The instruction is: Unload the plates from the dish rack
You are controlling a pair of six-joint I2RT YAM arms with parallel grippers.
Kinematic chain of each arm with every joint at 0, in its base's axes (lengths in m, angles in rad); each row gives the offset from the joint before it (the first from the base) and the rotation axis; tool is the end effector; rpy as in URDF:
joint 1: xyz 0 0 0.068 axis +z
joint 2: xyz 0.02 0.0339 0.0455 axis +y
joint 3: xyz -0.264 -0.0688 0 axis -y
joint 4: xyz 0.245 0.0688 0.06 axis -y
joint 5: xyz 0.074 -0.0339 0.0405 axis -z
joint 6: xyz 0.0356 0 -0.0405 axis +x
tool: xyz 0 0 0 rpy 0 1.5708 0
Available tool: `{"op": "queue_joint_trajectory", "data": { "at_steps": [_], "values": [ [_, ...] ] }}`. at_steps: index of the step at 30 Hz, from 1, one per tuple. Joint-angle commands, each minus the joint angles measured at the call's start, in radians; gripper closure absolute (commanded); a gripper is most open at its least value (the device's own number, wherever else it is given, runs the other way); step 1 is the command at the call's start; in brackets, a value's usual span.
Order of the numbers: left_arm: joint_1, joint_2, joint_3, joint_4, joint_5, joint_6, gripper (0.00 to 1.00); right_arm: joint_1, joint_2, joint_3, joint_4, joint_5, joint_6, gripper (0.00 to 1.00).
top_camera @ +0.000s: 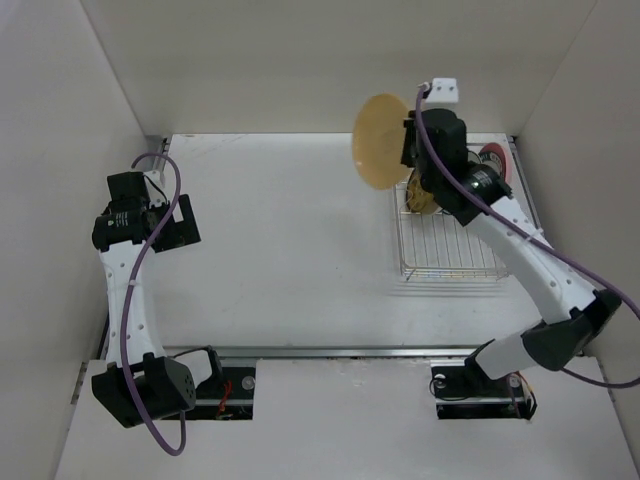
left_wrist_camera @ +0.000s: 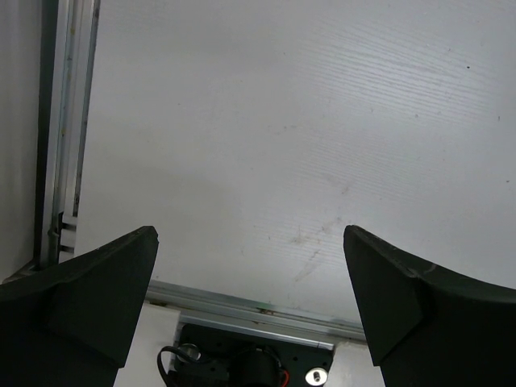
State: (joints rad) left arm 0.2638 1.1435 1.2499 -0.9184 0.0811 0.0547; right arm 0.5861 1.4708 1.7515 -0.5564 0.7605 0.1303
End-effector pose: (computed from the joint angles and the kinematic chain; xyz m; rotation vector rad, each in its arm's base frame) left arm 0.2162 0.0554 0.3600 -0.2101 2.3708 0.0551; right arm 0.2705 0.1502 0.4745 0.1164 1.7692 -0.1853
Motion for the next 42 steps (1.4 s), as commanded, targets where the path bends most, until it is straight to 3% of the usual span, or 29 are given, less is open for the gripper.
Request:
{"op": "queue_joint_trajectory", "data": {
  "at_steps": [1, 4, 7, 12, 15, 17, 19, 20, 24, 27, 28, 30, 32, 35, 39, 42],
  "values": [
    [0.003, -0.004, 0.0, -0.011, 0.023, 0.016, 0.01, 0.009, 0.08, -0.182, 0.148, -0.607, 0.121, 1.0],
    [0.003, -0.004, 0.0, -0.011, 0.023, 0.016, 0.01, 0.02, 0.208, -0.231, 0.318, -1.009, 0.242, 1.0],
    [0.003, -0.004, 0.0, -0.011, 0.023, 0.016, 0.01, 0.038, 0.399, -0.19, 0.392, -1.186, 0.351, 1.0],
    [0.003, -0.013, -0.009, -0.011, 0.023, 0.025, 0.01, 0.047, 0.598, -0.142, 0.444, -1.227, 0.431, 1.0],
    [0.003, -0.013, -0.009, -0.011, 0.023, 0.025, 0.01, 0.047, 0.641, -0.142, 0.466, -1.236, 0.456, 0.87],
    [0.003, -0.013, -0.009, -0.011, 0.023, 0.025, 0.01, 0.047, 0.664, -0.132, 0.44, -1.236, 0.456, 0.72],
    [0.003, -0.013, -0.009, -0.011, 0.023, 0.025, 0.01, 0.047, 0.665, -0.132, 0.42, -1.193, 0.456, 0.59],
    [0.003, -0.013, -0.009, -0.011, 0.023, 0.025, 0.01, 0.047, 0.649, -0.132, 0.388, -1.175, 0.437, 0.47],
    [0.003, -0.013, -0.009, -0.011, 0.023, 0.025, 0.01, 0.047, 0.534, -0.109, 0.248, -1.016, 0.339, 0.33],
    [0.003, -0.013, -0.009, -0.011, 0.023, 0.025, 0.01, 0.047, 0.384, -0.083, 0.112, -0.752, 0.261, 0.18],
    [0.003, -0.013, -0.009, -0.011, 0.023, 0.025, 0.01, 0.047, 0.346, -0.072, 0.084, -0.587, 0.246, 0.15],
    [0.003, -0.013, -0.009, -0.011, 0.023, 0.025, 0.01, 0.047, 0.231, -0.072, 0.032, -0.43, 0.207, 0.11],
    [0.003, -0.013, -0.009, -0.011, 0.034, 0.025, 0.01, 0.017, 0.174, -0.072, 0.006, -0.242, 0.19, 0.13],
    [0.003, -0.013, -0.009, -0.011, 0.034, 0.025, 0.01, -0.047, 0.146, -0.043, -0.072, -0.088, 0.149, 0.22],
    [0.003, -0.013, -0.009, -0.011, 0.034, 0.034, 0.01, -0.083, 0.262, 0.049, -0.178, 0.118, 0.1, 0.43],
    [0.003, -0.013, -0.009, -0.02, 0.046, 0.046, 0.01, -0.109, 0.348, 0.083, -0.188, 0.171, 0.066, 0.56]
  ]
}}
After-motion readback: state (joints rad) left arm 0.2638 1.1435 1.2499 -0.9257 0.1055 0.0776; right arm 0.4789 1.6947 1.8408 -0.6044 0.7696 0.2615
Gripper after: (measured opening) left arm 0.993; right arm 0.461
